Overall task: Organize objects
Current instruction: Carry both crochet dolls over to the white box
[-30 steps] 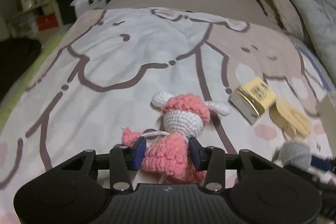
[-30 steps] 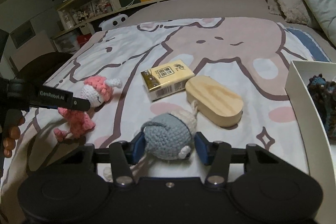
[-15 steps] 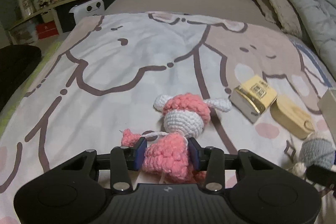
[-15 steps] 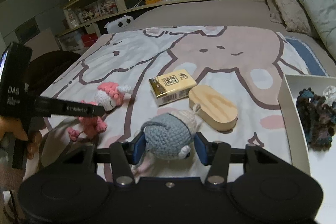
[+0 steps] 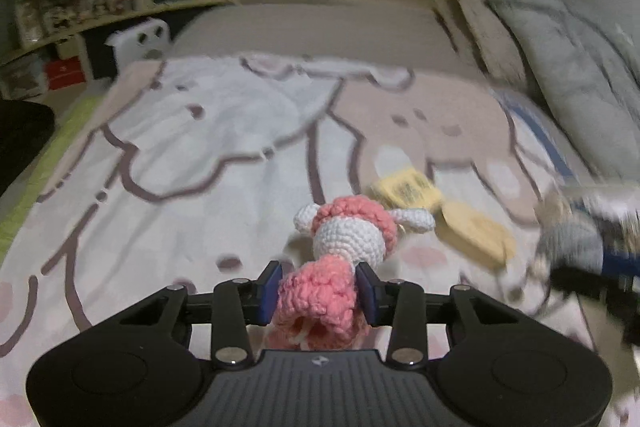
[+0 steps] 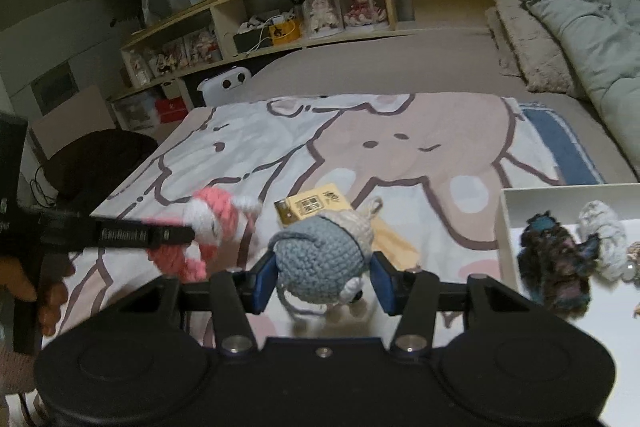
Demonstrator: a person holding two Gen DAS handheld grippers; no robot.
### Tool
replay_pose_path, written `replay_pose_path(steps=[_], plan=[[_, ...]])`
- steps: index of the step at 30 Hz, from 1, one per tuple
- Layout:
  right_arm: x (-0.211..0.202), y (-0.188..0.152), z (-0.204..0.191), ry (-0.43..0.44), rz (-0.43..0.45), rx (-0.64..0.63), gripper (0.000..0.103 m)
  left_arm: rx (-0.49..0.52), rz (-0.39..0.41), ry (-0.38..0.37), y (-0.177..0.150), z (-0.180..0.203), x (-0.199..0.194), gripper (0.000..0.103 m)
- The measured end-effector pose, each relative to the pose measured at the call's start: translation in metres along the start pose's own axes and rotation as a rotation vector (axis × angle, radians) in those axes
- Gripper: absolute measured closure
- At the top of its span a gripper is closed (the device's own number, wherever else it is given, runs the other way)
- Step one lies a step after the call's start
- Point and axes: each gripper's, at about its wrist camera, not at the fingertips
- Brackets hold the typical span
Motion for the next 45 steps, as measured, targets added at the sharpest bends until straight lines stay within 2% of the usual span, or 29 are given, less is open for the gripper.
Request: replay_pose_path(steps=[4, 6, 11, 19, 25, 31, 37, 45], plan=[[-0.006, -0.001, 0.008, -0.017, -0.016, 0.017, 0.052, 0.081, -0.107, -0.042, -0.015, 0.012, 0.007, 0.062], [-0.007, -0.001, 0.011, -0.025, -0.022, 0.025, 0.052, 0.126, -0.131, -0.041, -0.019, 0.016, 0.013, 0.061], [-0.006, -0.002, 0.014, -0.021, -0.031, 0.037, 0.052, 0.184, -0.158, -0.036, -0.026, 0.021, 0.022, 0.060], [0.003, -0.009, 0.010, -0.015, -0.072, 0.019, 0.052, 0.188, -0.152, -0.019, -0.030, 0.023, 0.033, 0.059], [-0.002, -0.006, 0.013, -0.023, -0.055, 0.016, 0.052, 0.138, -0.087, -0.017, -0.024, 0.024, 0.020, 0.061], [-0.016, 0.006, 0.018, -0.031, -0.004, 0.020, 0.052, 0.090, 0.034, -0.020, -0.009, 0.030, -0.005, 0.062], [-0.029, 0.016, 0.025, -0.046, 0.038, 0.031, 0.052, 0.030, 0.136, -0.061, 0.006, 0.033, -0.035, 0.062], [-0.046, 0.025, 0.028, -0.055, 0.067, 0.034, 0.052, -0.018, 0.222, -0.128, 0.015, 0.041, -0.067, 0.062]])
Point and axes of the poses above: each gripper's, at about its wrist camera, not at the fingertips, and x roughly the way its jaws point, z to its right, y to its top, and after that the axes turned 6 degrees about z, right-handed
